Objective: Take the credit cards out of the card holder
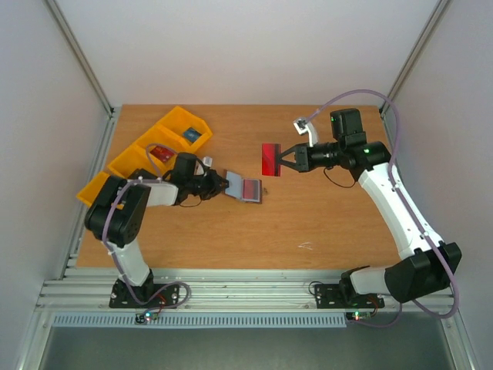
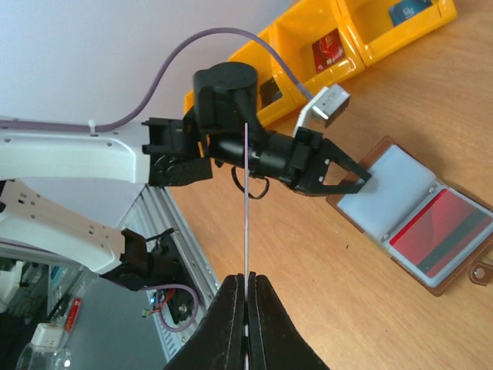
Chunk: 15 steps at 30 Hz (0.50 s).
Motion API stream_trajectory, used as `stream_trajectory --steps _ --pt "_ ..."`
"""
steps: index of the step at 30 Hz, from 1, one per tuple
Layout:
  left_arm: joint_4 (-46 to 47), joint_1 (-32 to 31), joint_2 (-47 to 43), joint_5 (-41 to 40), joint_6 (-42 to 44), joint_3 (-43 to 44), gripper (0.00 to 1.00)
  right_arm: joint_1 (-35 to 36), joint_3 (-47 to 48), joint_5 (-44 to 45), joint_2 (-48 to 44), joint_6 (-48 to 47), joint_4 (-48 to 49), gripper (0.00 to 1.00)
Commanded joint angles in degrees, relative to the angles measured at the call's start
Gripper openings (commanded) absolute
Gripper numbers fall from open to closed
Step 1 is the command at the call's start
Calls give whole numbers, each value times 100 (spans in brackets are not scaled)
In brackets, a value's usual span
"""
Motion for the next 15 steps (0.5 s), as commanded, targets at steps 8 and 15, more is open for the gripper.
stream_trajectory --steps 8,15 --pt "-1160 1 -137 -1453 709 -99 57 -21 93 -136 181 191 151 1" --pt "-1449 72 -1072 -2075 982 -541 72 5 273 -273 209 231 225 1"
